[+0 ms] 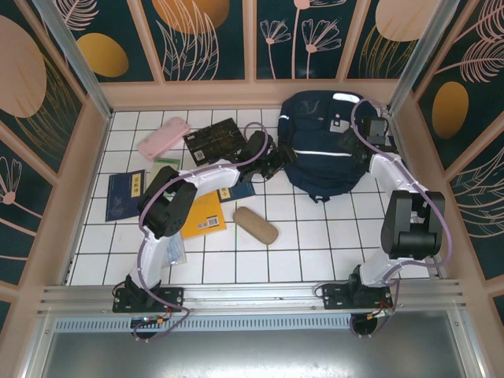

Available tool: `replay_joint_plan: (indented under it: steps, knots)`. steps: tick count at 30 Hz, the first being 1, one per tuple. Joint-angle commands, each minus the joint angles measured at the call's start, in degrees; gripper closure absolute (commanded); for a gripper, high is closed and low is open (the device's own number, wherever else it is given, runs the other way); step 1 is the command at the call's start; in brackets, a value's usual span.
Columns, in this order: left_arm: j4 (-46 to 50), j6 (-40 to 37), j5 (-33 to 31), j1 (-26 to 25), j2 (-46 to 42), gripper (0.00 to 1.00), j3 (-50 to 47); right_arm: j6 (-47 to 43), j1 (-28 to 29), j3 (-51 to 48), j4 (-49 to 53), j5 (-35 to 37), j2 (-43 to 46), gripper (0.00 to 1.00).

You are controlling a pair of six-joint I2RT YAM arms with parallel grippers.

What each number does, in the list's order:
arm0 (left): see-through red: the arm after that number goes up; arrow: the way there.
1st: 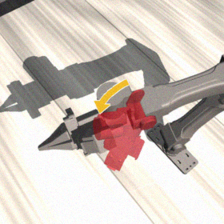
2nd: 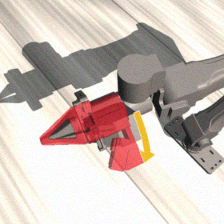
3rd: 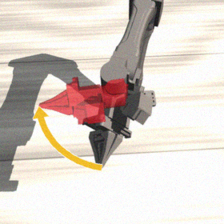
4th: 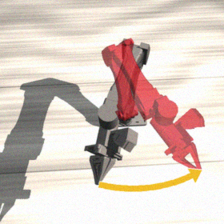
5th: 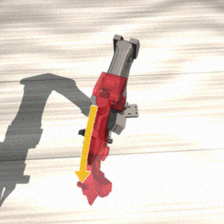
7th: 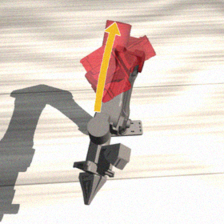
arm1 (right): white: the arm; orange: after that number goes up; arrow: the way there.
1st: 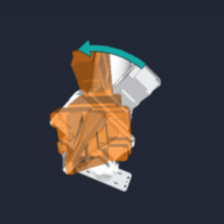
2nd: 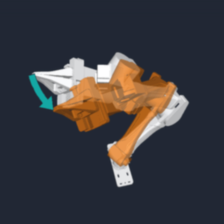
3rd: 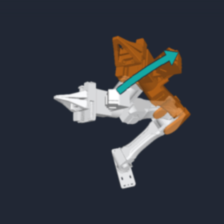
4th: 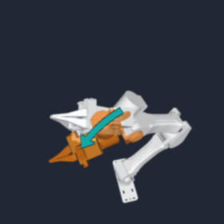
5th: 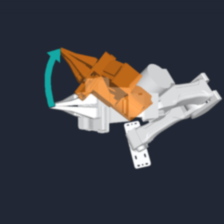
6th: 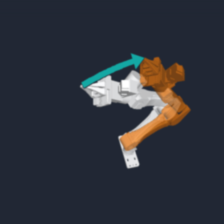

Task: Pack the student bag

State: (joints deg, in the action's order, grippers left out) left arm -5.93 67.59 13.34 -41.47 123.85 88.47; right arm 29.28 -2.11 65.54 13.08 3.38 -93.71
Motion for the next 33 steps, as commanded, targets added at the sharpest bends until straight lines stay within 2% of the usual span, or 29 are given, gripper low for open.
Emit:
replay_joint_plan:
  steps: [1, 5, 8, 11, 14, 20, 30, 33]
  knots:
    - [1.0, 1.0, 1.3, -0.6, 3.9, 0.31, 4.3, -0.6, -1.8, -2.2, 2.7, 2.7, -0.1, 0.20]
    - [2.5, 1.5, 2.2, -1.8, 9.7, 0.36, 11.3, 0.2, -2.9, -4.5, 1.7, 1.0, 1.2, 0.20]
    - [4.8, 1.4, 2.5, -2.6, 13.9, 0.46, 16.2, 0.5, -2.8, -4.7, 1.6, -0.1, 1.8, 0.20]
    - [6.3, 1.4, 2.9, -3.0, 16.0, 0.71, 18.6, 0.6, -2.8, -4.3, 1.7, -0.4, 2.6, 0.19]
    - [9.2, -1.3, -1.3, -2.9, 13.7, 1.00, 18.6, 0.6, -2.8, -4.4, 1.7, -0.7, 3.4, 0.19]
    - [17.4, -8.5, -11.5, -2.8, 5.8, 1.00, 16.7, 0.6, -2.8, -3.7, 1.3, -1.1, 4.0, 0.18]
    - [17.4, -12.4, -14.2, 1.5, -7.4, 1.00, 4.6, 0.0, -3.1, -5.3, 0.1, -0.1, 2.4, 0.16]
    - [18.4, -14.7, -15.4, 2.5, -10.9, 1.00, 3.8, -0.1, -4.2, -5.3, -1.8, -2.8, 0.8, 0.14]
